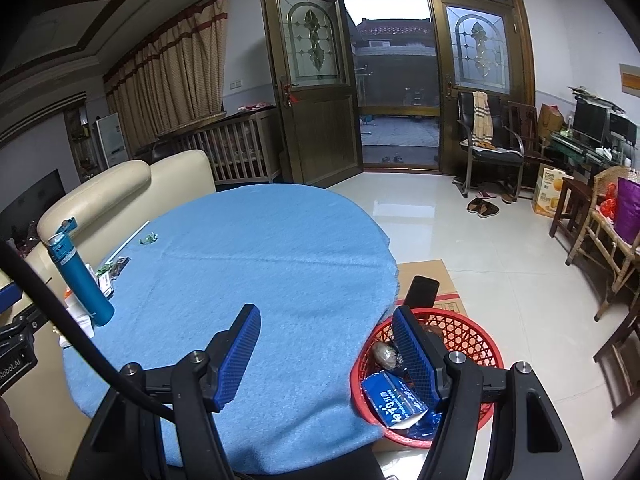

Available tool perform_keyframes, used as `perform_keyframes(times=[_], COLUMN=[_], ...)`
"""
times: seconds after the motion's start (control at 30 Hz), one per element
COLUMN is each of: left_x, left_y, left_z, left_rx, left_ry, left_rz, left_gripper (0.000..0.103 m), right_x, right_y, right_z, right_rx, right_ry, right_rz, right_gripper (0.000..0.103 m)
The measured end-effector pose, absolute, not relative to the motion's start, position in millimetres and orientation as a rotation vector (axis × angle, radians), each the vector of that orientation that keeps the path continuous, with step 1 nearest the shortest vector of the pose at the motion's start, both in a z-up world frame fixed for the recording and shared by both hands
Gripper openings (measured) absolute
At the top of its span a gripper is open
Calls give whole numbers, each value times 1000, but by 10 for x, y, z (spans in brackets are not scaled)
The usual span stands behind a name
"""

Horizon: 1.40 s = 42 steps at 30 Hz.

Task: Collect trash

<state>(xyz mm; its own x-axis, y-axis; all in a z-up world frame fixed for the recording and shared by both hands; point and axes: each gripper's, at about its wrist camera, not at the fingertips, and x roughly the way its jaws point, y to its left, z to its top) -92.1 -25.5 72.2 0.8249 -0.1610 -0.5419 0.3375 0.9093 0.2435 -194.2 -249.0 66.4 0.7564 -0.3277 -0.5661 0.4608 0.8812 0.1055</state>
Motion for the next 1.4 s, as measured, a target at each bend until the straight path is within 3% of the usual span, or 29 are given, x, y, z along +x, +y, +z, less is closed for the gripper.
perform_keyframes(times=[1.4], left_x=[-705], left_y=[-416], left_z=[529], left_rx=[348], left_ry=[589], left_rz=[-336], left_gripper=[74], right_x=[-1861], right_y=[-2516], right_z=[549], right_rx=[238], right_ry=[606], right_rz=[-496], right_gripper=[72])
